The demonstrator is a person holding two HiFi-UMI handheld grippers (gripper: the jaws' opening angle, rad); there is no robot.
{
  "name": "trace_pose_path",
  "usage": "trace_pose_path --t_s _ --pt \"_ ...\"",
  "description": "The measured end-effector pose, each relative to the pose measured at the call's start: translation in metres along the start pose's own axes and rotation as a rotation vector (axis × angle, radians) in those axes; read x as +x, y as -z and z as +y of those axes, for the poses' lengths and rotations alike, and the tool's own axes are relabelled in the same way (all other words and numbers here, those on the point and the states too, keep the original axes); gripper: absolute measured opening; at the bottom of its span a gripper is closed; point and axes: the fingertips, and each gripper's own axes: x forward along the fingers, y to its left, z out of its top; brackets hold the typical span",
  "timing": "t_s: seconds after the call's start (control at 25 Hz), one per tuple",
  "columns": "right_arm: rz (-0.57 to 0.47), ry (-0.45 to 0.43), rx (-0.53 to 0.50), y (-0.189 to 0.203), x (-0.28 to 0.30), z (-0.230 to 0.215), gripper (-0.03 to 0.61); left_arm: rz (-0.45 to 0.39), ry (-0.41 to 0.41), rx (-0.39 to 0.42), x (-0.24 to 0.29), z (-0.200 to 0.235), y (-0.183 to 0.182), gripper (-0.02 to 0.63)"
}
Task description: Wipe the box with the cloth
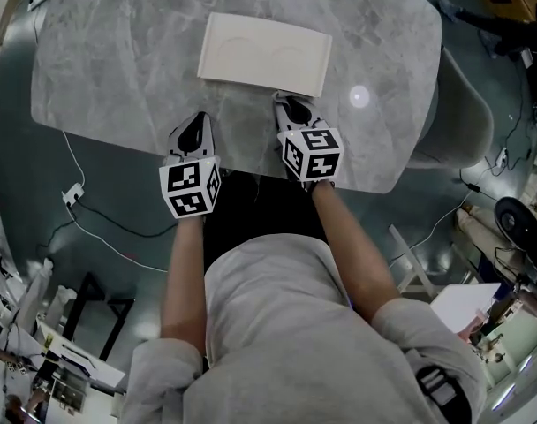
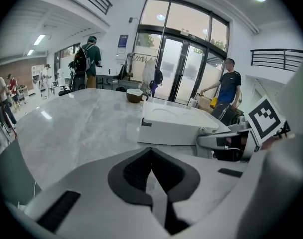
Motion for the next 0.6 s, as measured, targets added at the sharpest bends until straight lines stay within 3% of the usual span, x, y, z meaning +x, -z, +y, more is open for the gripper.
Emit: trace_pose_path --t_s 0.6 --pt "0.047 -0.083 -0.032 -0.008 0.051 0.069 0.034 -0.006 -0.091 -0.078 -0.028 0.072 0.008 0.023"
